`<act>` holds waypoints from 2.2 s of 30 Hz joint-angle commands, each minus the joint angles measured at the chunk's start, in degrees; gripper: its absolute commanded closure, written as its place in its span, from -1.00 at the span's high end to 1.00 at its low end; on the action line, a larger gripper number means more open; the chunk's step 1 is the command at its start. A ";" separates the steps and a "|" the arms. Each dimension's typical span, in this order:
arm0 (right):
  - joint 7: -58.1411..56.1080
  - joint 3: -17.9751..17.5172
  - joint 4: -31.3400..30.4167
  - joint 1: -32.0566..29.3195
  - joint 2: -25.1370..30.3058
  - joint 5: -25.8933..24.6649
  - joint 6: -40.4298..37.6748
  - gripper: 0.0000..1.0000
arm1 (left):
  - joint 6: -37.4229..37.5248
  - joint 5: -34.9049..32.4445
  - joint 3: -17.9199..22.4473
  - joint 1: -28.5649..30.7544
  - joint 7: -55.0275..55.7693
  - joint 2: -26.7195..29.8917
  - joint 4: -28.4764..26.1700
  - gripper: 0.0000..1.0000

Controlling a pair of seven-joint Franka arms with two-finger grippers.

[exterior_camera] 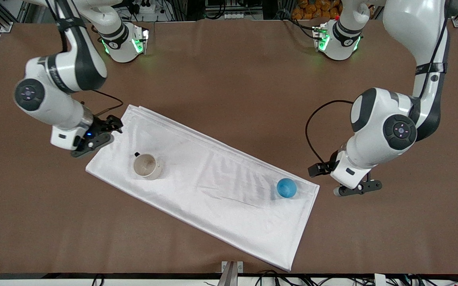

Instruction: Place blue cup into white mug on table

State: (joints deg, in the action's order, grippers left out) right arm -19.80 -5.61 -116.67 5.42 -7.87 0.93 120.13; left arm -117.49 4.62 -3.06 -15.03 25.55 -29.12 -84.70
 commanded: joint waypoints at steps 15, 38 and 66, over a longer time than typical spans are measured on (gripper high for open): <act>-15.10 -0.80 -2.42 0.03 -9.09 -2.51 17.59 1.00 | -14.43 0.74 0.33 -3.08 7.67 -9.82 2.96 1.00; -10.44 -0.89 -0.75 1.61 -16.21 -2.16 23.40 1.00 | -17.15 -3.39 0.33 -5.54 7.50 -14.92 2.26 1.00; -9.38 -0.98 2.24 2.14 -20.61 -2.25 24.98 0.15 | -17.07 -4.09 0.33 -5.63 16.81 -15.45 2.34 -1.00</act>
State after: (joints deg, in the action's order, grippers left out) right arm -30.75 -6.30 -115.66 7.43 -27.55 -0.94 145.42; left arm -134.42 2.28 -2.84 -20.82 40.48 -44.64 -83.26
